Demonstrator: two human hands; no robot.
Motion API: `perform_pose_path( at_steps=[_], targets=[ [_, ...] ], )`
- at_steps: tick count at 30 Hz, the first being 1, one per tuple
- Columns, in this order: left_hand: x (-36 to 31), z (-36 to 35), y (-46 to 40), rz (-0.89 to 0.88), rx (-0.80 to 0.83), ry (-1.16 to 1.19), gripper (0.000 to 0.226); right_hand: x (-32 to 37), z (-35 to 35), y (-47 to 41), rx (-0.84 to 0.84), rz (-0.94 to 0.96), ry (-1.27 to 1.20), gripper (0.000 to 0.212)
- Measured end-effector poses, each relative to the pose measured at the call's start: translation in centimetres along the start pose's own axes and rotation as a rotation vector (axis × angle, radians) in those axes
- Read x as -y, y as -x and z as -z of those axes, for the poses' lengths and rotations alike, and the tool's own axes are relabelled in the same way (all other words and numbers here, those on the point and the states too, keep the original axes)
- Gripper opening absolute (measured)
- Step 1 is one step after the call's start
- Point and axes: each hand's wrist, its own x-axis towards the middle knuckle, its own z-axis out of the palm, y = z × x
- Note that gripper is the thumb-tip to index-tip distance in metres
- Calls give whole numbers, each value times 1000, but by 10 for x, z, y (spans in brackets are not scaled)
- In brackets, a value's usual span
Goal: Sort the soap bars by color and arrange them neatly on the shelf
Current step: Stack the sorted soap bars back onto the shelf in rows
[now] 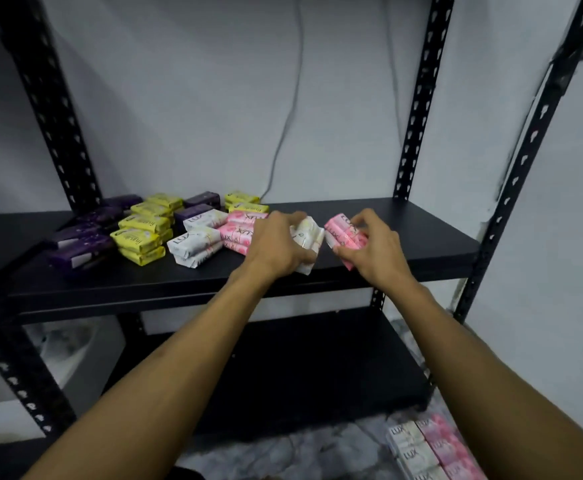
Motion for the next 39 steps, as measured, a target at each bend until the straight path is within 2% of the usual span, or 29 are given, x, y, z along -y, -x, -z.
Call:
perform_pose_path(
  at_steps=[4,6,8,10,13,15,21,25,30,35,39],
  targets=[
    [6,-17,-31,83,119,-163,91,-19,-2,-13,104,0,106,35],
    [11,-21,-41,112,145,-138,98,-29,-3,-18,96,11,92,45],
    [11,-24,-40,86,113,-162,90,-34,-4,-18,78,35,47,57],
    [12,-32,-27,-9,21,-252,67,-41,-5,-12,62,93,7,62],
    [21,-47,-8,-108,-60,-342,42,-55,-9,-5,33,196,39,51],
    [30,-56,-8,-152,-78,-350,34,-60,-11,-11,39,210,76,47],
    [49,-64,-34,-191,-133,-242,42,-63,-22,-54,114,178,100,47],
    [60,-66,-63,-243,-138,-343,29,-66,-38,-83,134,176,100,46],
    [64,-75,-105,-184,-152,-650,26,-72,-59,-124,160,148,80,46],
    [57,-73,-152,-84,-17,-905,33,-77,-80,-163,164,153,27,44],
    [51,-68,-191,-36,68,-904,29,-82,-91,-189,168,171,30,45]
  ],
)
